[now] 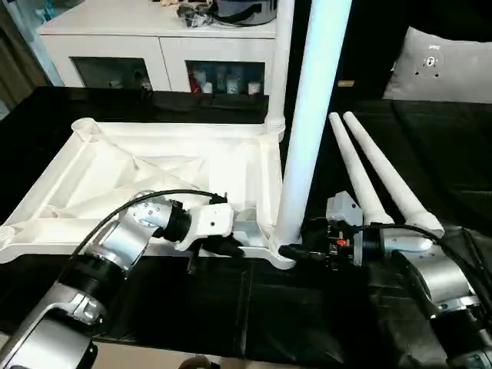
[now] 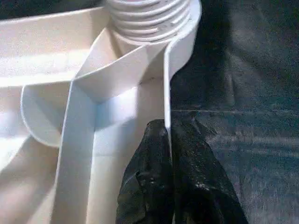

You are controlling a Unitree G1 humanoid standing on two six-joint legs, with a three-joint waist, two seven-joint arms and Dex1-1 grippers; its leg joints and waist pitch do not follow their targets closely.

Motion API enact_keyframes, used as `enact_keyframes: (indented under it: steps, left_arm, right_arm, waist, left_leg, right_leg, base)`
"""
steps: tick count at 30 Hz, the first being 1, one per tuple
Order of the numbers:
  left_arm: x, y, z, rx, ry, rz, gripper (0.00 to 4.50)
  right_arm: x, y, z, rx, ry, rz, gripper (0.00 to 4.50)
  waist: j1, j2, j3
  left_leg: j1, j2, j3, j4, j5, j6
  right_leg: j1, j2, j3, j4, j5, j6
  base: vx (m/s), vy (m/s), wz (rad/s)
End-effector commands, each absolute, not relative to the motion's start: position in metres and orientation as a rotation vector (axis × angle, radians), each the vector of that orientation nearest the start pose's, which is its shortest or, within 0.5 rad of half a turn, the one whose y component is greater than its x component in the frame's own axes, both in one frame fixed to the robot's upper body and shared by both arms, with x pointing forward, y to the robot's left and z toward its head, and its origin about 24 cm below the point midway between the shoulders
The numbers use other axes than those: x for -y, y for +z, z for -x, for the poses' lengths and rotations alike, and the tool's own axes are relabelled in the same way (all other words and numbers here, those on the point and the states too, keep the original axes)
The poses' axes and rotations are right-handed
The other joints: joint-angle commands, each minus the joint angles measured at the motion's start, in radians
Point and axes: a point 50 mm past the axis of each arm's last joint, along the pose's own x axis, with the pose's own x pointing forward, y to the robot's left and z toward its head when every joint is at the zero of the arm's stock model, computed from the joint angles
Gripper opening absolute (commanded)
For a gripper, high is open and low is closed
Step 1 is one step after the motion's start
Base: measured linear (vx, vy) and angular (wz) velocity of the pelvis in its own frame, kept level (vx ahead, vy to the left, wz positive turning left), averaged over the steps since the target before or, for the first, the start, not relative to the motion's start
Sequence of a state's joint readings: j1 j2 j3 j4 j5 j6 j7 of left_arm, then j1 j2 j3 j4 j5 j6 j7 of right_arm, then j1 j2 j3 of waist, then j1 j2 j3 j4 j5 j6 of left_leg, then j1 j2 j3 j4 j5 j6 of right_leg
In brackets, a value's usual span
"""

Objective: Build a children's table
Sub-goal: Rotate leg to tighten

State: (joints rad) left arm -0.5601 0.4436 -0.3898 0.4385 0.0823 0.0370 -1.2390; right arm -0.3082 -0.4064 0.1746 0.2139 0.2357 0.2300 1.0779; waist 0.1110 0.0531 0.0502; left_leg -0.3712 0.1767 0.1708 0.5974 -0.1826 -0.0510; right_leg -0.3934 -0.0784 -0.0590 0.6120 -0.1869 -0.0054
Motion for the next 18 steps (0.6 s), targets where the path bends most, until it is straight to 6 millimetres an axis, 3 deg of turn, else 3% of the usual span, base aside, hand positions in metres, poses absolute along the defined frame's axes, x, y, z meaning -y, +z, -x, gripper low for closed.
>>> enact_keyframes:
  steps: [1,3,4,8,12,14,18]
  left_arm:
    - [-0.116,0.063,-0.307,-0.395,-1.329,-0.583,0.0]
    - [-0.112,0.065,-0.307,-0.395,-1.276,-0.551,0.0]
    - [-0.107,0.066,-0.308,-0.391,-1.225,-0.524,0.0]
    - [-0.083,0.071,-0.311,-0.374,-1.051,-0.449,0.0]
    - [-0.072,0.075,-0.311,-0.357,-0.96,-0.443,0.0]
    - [-0.071,0.076,-0.311,-0.357,-0.939,-0.447,0.0]
    - [-0.07,0.078,-0.311,-0.368,-0.912,-0.443,0.0]
  right_arm:
    - [0.129,0.037,-0.274,-0.368,1.147,0.048,2.67]
    - [0.122,0.034,-0.277,-0.367,1.094,0.038,2.46]
    - [0.116,0.032,-0.281,-0.368,1.049,0.017,2.42]
    - [0.095,0.029,-0.3,-0.367,0.841,-0.063,2.37]
    - [0.087,0.028,-0.303,-0.379,0.789,-0.068,2.36]
    - [0.087,0.028,-0.303,-0.385,0.769,-0.068,2.36]
    - [0.09,0.026,-0.305,-0.391,0.729,-0.076,2.36]
  waist:
    - [-0.005,-0.008,-0.048]
    - [-0.014,-0.009,-0.042]
    - [-0.027,-0.015,-0.043]
    - [-0.06,-0.014,-0.038]
    - [-0.075,-0.011,-0.046]
    - [-0.073,-0.01,-0.048]
    - [-0.069,-0.01,-0.051]
  left_leg:
    - [0.015,0.049,-0.018,-0.084,-0.326,0.01]
    - [0.026,0.048,-0.024,-0.087,-0.389,-0.018]
    - [0.025,0.044,-0.031,-0.088,-0.409,-0.031]
    - [0.031,0.036,-0.039,-0.087,-0.477,-0.039]
    - [0.022,0.041,-0.039,-0.095,-0.467,-0.018]
    - [0.021,0.042,-0.034,-0.095,-0.438,-0.006]
    - [0.014,0.043,-0.028,-0.095,-0.385,0.006]
  right_leg:
    - [0.033,-0.074,0.04,-0.092,-0.424,-0.195]
    - [0.026,-0.077,0.039,-0.105,-0.547,-0.158]
    - [0.029,-0.08,0.035,-0.112,-0.617,-0.118]
    - [0.022,-0.076,0.012,-0.129,-0.678,-0.08]
    - [0.029,-0.076,0.014,-0.129,-0.575,-0.093]
    - [0.026,-0.075,0.021,-0.125,-0.512,-0.118]
    - [0.033,-0.074,0.026,-0.114,-0.413,-0.154]
  base:
    - [0.0,0.0,0.0]
    - [0.0,0.0,0.0]
    - [0.0,0.0,0.0]
    - [0.0,0.0,0.0]
    - [0.0,0.0,0.0]
    - [0.0,0.0,0.0]
    - [0.0,0.0,0.0]
